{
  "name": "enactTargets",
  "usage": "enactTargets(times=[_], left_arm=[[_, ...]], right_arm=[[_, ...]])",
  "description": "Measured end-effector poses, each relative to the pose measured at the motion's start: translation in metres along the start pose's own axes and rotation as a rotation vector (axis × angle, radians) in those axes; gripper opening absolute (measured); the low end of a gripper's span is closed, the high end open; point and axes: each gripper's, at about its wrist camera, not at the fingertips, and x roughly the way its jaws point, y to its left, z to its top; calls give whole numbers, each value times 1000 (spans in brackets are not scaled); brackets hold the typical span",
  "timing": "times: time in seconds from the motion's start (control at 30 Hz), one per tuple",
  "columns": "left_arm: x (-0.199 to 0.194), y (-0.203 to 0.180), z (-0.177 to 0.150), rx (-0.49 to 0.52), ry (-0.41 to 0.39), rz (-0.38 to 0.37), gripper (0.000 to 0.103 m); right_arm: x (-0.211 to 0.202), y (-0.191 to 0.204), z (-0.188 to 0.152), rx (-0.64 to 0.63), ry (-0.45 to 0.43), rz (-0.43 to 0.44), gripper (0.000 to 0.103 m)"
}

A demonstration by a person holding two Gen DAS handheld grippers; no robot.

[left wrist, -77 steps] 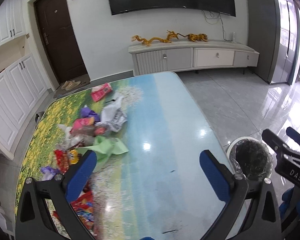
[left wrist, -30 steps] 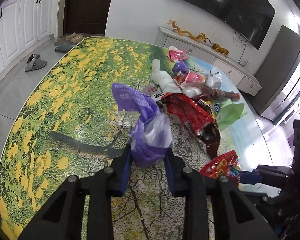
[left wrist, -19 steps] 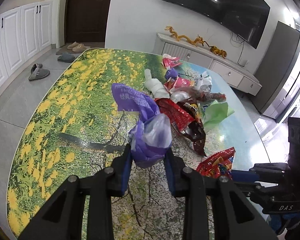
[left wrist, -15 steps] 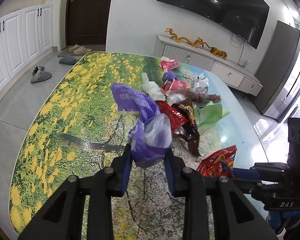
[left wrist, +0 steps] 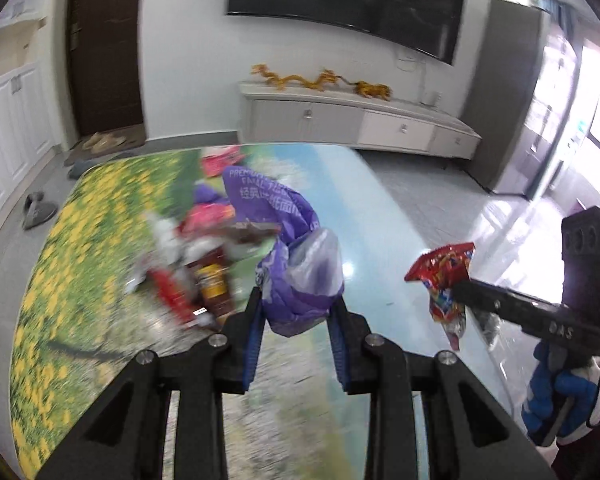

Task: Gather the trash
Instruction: 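Carry the purple bag and red chip bag over the trash bin with both tools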

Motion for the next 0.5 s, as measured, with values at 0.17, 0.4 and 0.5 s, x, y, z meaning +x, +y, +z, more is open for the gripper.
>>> enactTargets(times=[0.17,0.4,0.5], left_arm=[[39,-83,23,160,49,-103,29],[100,-196,34,359,133,-226,29],[126,-233,34,402,178,-267,29]], right_arm=[[-57,-76,0,137,-122,-189,22],[-102,-169,-19,318,-167,-407,22],[-105,-199,-29,382,-155,-454,22]])
